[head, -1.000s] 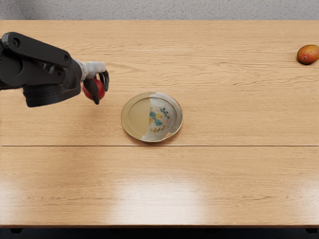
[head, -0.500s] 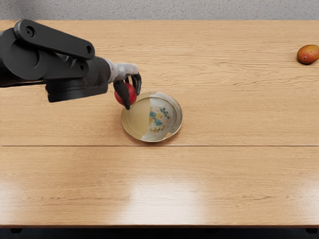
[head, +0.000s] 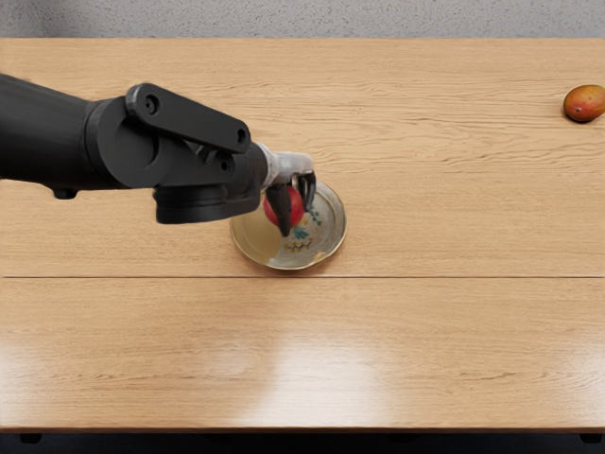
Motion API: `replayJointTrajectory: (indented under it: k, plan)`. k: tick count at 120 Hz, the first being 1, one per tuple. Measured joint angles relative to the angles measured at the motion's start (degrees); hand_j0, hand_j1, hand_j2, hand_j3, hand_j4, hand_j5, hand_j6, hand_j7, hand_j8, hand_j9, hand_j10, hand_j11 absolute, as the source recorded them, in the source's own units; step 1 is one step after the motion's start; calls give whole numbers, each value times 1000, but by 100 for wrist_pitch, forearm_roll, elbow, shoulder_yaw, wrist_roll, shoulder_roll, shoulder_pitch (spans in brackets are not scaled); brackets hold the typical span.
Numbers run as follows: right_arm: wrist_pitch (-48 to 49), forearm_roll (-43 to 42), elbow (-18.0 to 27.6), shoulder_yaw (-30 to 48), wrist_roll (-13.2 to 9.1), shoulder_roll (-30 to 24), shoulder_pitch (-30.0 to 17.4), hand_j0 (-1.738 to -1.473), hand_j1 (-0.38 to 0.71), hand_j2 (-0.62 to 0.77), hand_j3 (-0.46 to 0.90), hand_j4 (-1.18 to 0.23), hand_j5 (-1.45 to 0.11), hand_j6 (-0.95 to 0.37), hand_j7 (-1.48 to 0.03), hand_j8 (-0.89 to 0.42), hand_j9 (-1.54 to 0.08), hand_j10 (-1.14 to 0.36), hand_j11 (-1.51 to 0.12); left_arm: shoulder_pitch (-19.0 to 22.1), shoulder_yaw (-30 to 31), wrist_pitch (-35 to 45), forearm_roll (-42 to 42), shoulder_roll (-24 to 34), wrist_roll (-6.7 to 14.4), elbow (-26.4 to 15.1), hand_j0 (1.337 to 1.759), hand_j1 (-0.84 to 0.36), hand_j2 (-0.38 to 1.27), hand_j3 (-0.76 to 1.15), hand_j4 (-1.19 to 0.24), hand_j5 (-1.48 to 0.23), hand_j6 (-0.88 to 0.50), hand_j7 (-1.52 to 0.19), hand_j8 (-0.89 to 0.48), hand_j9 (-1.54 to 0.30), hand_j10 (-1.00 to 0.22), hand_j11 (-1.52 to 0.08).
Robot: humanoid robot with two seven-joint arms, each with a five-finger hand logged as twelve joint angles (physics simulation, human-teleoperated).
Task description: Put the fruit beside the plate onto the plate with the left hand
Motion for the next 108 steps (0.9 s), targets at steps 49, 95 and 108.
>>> replayJointTrajectory:
  k: [49,95,108]
  plan:
    - [0,1,0,0,0,0,0,-1658,-307,-7,0,-35,-45,-35,-45,-35,-45,-35,-45,180,26,333,57,-92,0,266,1655,-178,170,0,-454,-684,-355,-657,-329,-638,-390,-638]
    - [0,2,0,0,0,0,0,-1658,-308,-7,0,-35,-45,-35,-45,-35,-45,-35,-45,191,-100,166,62,892,-18,259,1658,7,70,0,-288,-388,-273,-384,-269,-381,-278,-381]
    - [0,2,0,-1,0,0,0,-1658,-307,-7,0,-35,-45,-35,-45,-35,-45,-35,-45,497,-562,-464,88,2006,-20,198,1658,22,62,0,-274,-364,-265,-362,-263,-360,-268,-360]
